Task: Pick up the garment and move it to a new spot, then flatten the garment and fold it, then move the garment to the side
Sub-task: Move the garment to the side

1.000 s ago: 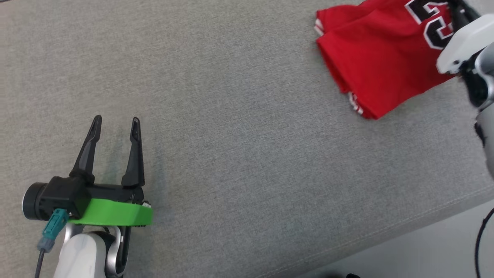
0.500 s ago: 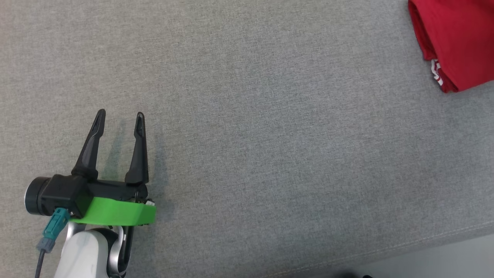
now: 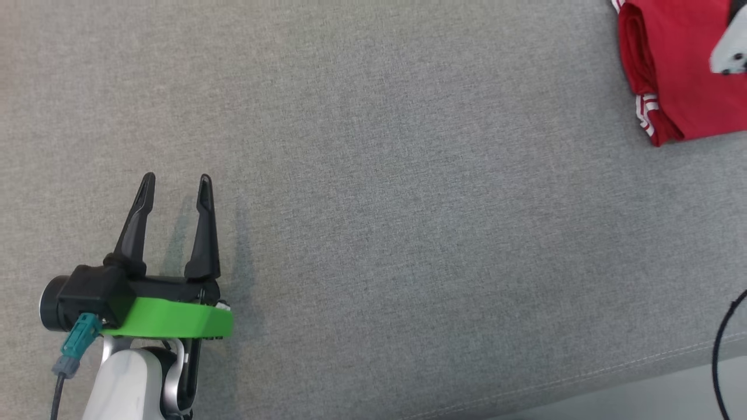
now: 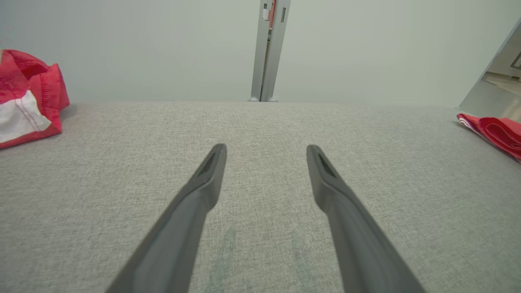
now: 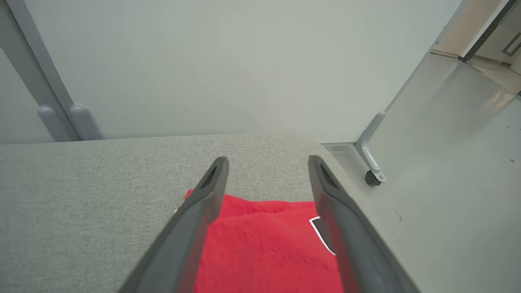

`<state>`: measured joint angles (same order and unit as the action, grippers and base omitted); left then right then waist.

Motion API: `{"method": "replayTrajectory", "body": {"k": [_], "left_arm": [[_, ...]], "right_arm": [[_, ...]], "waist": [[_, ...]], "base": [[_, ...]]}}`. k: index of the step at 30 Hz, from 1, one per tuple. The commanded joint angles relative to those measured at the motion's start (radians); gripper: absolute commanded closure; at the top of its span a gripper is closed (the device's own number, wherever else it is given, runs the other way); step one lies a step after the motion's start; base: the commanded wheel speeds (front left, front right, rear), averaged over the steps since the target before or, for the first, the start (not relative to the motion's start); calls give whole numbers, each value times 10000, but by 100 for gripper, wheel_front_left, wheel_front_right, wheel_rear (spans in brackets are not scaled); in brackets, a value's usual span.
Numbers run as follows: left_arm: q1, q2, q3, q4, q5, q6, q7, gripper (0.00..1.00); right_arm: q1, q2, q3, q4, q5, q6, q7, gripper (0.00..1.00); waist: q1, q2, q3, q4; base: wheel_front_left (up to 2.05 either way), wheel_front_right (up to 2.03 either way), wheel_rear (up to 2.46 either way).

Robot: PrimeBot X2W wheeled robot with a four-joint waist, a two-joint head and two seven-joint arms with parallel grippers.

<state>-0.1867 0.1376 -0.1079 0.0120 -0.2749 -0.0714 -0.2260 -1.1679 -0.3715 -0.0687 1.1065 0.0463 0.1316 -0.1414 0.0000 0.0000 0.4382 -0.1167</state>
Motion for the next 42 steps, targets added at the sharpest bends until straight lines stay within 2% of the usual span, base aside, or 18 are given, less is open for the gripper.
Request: {"method": "replayTrajectory", "body": {"k": [1,11,17,22,31,37,42], "left_arm": [[-215,-30,58,107,-112,44,-70,0],[-98,-319,484,1442,-669,115,-316,0],[472,-503,755,2113,-811,181,-388,0],[1030,-639,992,2212,-720,182,-399,0],[1927,-796,1044,2007,-501,208,-396,0],[2151,-839,984,1844,-428,268,-397,0],[2233,-853,950,1770,-418,280,-396,0]], "right_arm": [[110,107,178,-33,91,-19,-124,0],[1878,1243,1536,-487,1184,-19,-1004,0],[3625,1762,1931,-1572,1973,-19,-1229,0],[5172,1923,1825,-3252,1885,-17,-1238,0],[8354,2853,1127,-6347,1203,-17,-1237,0],[9753,3150,968,-7299,1020,-17,-1238,0],[10276,3205,986,-7712,1183,-17,-1231,0]], "waist": [[0,0,-312,-18],[0,0,-1722,140],[0,0,-2596,399],[0,0,-3065,639],[0,0,-3752,1115],[0,0,-4010,1213],[0,0,-4077,1159]], "base": [[0,0,0],[0,0,0],[0,0,0],[0,0,0],[0,0,0],[0,0,0],[0,0,0]]}}
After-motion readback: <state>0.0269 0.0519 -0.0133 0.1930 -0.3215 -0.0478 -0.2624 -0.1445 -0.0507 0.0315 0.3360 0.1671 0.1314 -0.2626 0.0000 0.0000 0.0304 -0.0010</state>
